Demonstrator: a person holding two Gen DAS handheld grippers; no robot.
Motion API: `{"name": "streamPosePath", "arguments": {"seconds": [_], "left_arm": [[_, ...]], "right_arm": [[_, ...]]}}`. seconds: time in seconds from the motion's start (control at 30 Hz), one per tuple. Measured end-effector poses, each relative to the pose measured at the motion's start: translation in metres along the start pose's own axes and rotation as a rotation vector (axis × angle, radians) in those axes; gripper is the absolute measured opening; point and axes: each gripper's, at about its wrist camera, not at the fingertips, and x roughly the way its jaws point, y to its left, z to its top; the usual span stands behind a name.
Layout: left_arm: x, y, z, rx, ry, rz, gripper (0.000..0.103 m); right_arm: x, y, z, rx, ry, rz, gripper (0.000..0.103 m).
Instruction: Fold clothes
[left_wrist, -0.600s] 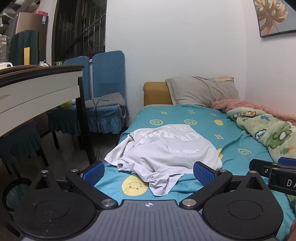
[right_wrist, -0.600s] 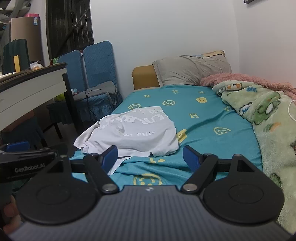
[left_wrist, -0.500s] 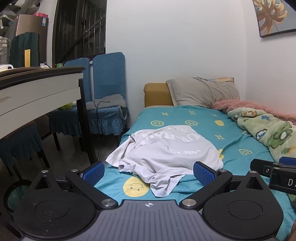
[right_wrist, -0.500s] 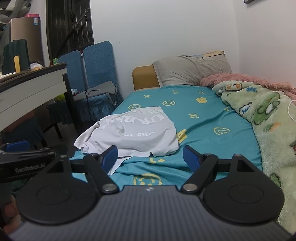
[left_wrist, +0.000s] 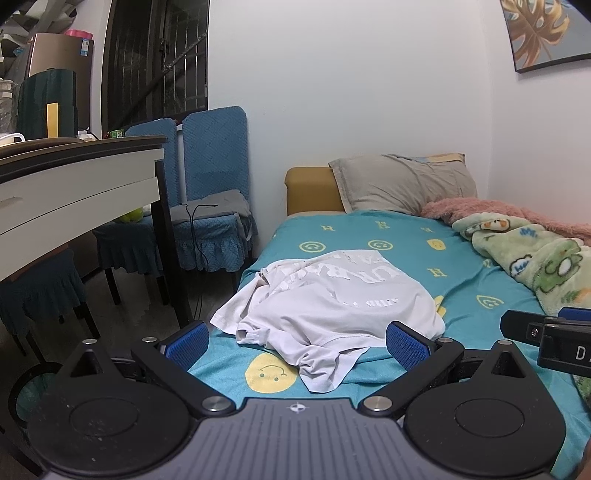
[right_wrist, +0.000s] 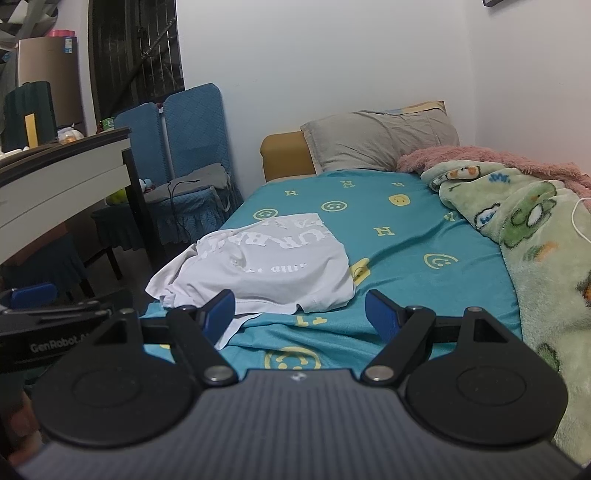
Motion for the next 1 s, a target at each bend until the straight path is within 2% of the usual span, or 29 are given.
{"name": "streamPosePath", "arguments": {"seconds": [1.0], "left_arm": [[0.0070, 0.0036, -0.0044, 0.008, 0.003, 0.002, 0.103]], "right_arm": [[-0.0011, -0.0063, 0.0018, 0.041, 0.012, -0.026, 0.080]]}}
